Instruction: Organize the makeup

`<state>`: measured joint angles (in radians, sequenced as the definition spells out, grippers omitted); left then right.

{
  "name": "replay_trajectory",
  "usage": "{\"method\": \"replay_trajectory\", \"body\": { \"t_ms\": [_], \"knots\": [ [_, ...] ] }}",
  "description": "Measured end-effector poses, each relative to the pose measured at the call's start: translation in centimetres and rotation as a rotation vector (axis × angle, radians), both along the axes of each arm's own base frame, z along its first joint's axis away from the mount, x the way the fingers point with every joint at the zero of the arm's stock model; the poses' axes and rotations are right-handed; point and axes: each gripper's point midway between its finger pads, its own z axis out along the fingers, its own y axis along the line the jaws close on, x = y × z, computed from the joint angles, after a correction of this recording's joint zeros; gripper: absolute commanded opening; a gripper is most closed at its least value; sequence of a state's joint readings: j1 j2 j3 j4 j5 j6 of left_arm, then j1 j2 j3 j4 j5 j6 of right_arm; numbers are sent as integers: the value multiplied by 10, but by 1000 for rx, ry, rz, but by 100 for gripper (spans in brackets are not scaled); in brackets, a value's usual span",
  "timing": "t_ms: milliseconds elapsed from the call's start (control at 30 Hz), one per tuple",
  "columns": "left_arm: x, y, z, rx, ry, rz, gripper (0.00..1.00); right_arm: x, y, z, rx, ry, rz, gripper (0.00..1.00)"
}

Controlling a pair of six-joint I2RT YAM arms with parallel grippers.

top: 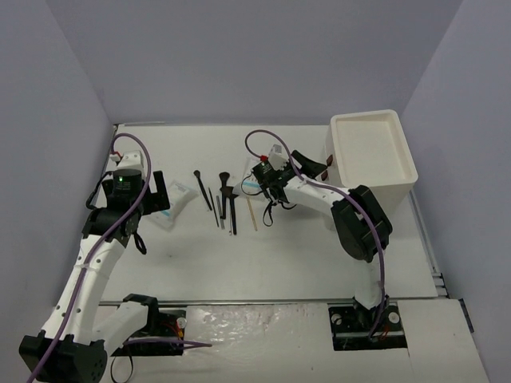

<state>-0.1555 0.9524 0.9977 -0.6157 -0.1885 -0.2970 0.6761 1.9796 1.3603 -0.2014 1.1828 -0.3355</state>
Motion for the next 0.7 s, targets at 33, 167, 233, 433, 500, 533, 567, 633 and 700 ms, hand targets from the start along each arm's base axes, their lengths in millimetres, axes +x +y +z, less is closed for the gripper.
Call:
{"method": "replay_trajectory", "body": {
  "t_ms": [33, 167, 233, 433, 500, 533, 567, 633, 700],
  "knots": [
    [0, 0, 0, -1, 0, 1, 97, 2, 0, -1, -4, 0, 0, 65],
    [0, 1, 0, -3, 0, 4, 97, 8, 4, -9, -28, 10, 8, 64],
    [0, 1, 0, -3, 1, 4, 97, 11, 5, -13, -36, 14, 8, 64],
    [0, 2, -1, -5, 2, 4, 97, 16, 0, -25, -60, 30, -7, 63],
    [0, 2, -1, -6, 2, 5, 97, 17, -2, -24, -59, 23, -14, 63],
    [0, 2, -1, -7, 2, 6, 97, 18, -3, -23, -59, 18, -17, 63],
    [0, 2, -1, -7, 2, 6, 97, 18, -4, -22, -62, 15, -22, 62],
    [0, 2, -1, -8, 2, 6, 97, 18, -7, -21, -70, 11, -31, 61],
    [0, 2, -1, -9, 2, 6, 97, 19, -9, -19, -75, 6, -38, 60]
  ]
}}
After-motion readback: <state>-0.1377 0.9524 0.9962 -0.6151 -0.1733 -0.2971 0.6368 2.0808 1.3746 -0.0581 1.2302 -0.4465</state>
